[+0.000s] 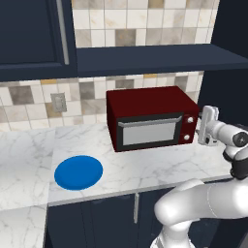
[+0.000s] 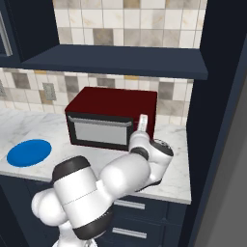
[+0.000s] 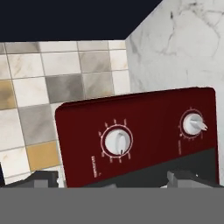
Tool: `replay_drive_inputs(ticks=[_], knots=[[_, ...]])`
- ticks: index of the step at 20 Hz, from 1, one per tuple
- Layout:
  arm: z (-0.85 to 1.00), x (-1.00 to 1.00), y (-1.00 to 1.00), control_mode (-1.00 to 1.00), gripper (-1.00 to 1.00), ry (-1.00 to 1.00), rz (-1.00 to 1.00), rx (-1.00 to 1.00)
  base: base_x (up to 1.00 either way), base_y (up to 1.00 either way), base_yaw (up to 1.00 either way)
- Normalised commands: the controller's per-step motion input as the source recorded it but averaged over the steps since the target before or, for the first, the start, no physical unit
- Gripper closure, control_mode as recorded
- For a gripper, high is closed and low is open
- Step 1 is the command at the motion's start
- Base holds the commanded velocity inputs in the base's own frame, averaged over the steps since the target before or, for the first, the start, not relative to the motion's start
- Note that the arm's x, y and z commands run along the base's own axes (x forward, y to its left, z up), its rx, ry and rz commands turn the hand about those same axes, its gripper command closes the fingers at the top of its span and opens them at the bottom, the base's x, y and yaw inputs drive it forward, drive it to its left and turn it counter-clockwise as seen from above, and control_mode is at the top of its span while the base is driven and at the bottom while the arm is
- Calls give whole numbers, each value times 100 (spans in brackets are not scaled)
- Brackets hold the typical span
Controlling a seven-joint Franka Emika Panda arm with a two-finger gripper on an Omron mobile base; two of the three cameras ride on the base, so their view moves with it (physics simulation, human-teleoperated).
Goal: Pull the toaster oven rack outwards. Pick up the baguette from the plate and place it on the toaster oven rack. Close the toaster oven door fully and set the temperature to the lowest setting.
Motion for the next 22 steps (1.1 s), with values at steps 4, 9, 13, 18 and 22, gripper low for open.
replay_drive_inputs(ticks=[4, 9, 13, 18, 22], knots=[[0, 0, 0, -100, -100, -5, 0, 8, 0, 0, 0], [0, 0, 0, -100, -100, -2, 0, 5, 0, 0, 0], [0, 0, 0, -100, -100, 0, 0, 7, 0, 0, 0], [0, 1, 0, -100, -100, 0, 0, 2, 0, 0, 0], [0, 7, 1, -100, -100, 0, 0, 0, 0, 0, 0]])
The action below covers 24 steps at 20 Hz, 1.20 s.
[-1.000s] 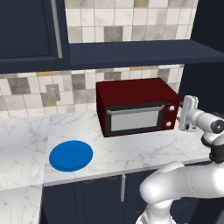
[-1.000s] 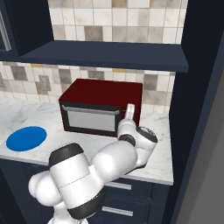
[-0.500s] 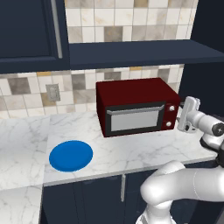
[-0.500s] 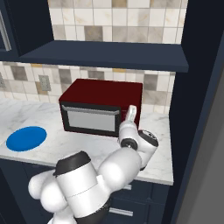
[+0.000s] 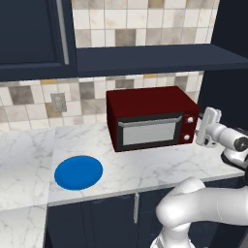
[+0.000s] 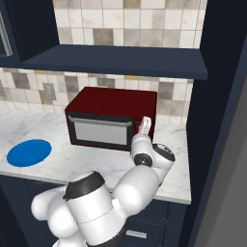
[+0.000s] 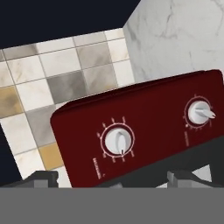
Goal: Pull the toaster oven rack outwards. Pick up the baguette from the plate and place it on the toaster oven rack. Close the toaster oven door fully and set the temperature to the lowest setting.
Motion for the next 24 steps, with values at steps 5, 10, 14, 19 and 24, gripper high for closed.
replay_drive_inputs(ticks=[5, 10, 14, 19, 24], knots=[[0, 14, 0, -100, -100, 0, 0, 0, 0, 0, 0], [0, 15, 0, -100, -100, 0, 0, 0, 0, 0, 0], [-4, 16, 0, -100, -100, 0, 0, 0, 0, 0, 0], [-9, 14, 0, -100, -100, 0, 0, 0, 0, 0, 0], [-24, 11, 0, -100, -100, 0, 0, 0, 0, 0, 0]])
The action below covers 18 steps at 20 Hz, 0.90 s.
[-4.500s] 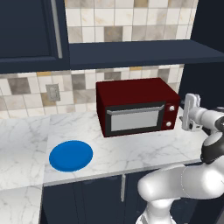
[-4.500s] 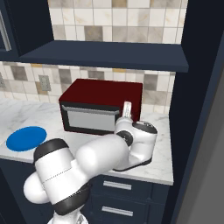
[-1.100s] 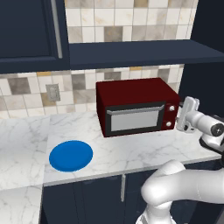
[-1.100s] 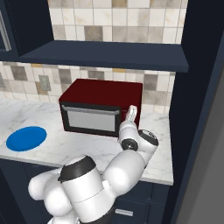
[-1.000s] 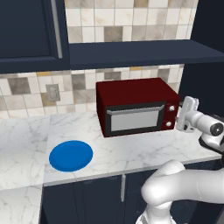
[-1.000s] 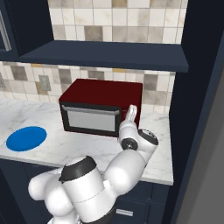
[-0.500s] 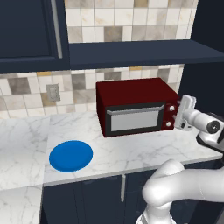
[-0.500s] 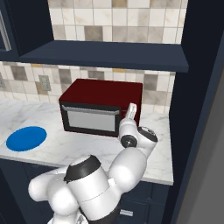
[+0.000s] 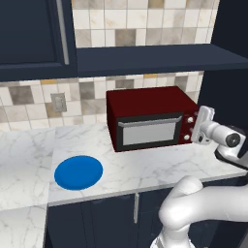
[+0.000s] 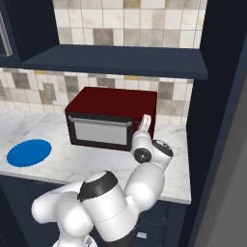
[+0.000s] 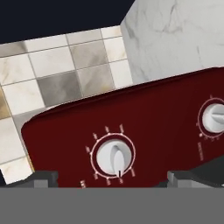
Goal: Pull the toaster oven rack outwards. Pick up the baguette from the plate and place it on the toaster oven rack. Close the toaster oven door fully and set the temperature to the lowest setting.
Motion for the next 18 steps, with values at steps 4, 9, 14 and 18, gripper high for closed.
replay_drive_inputs(ticks=[4, 9, 14, 18], knots=[[-19, 11, 0, -100, -100, 0, 0, 0, 0, 0, 0], [-11, 15, 0, -100, -100, 0, 0, 0, 0, 0, 0], [-7, 17, 0, -100, -100, 0, 0, 0, 0, 0, 0], [-10, 21, 0, -100, -100, 0, 0, 0, 0, 0, 0]])
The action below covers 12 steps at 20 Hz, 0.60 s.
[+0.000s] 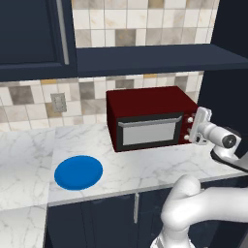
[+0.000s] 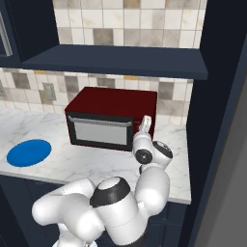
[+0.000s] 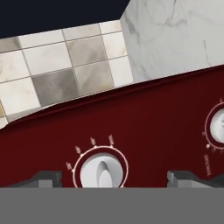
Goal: Pull the toaster oven rack outwards. Pick up the baguette from the plate and place it on the toaster oven rack. Close the toaster oven door fully and set the temperature to the lowest setting.
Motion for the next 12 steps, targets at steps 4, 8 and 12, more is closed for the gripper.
replay_drive_inputs(ticks=[4, 8, 12], knots=[[-10, 21, 0, -100, -100, 0, 0, 0, 0, 0, 0], [-9, 20, 0, -100, 100, 0, 0, 0, 0, 0, 0], [-8, 22, 0, -100, 100, 0, 0, 0, 0, 0, 0]])
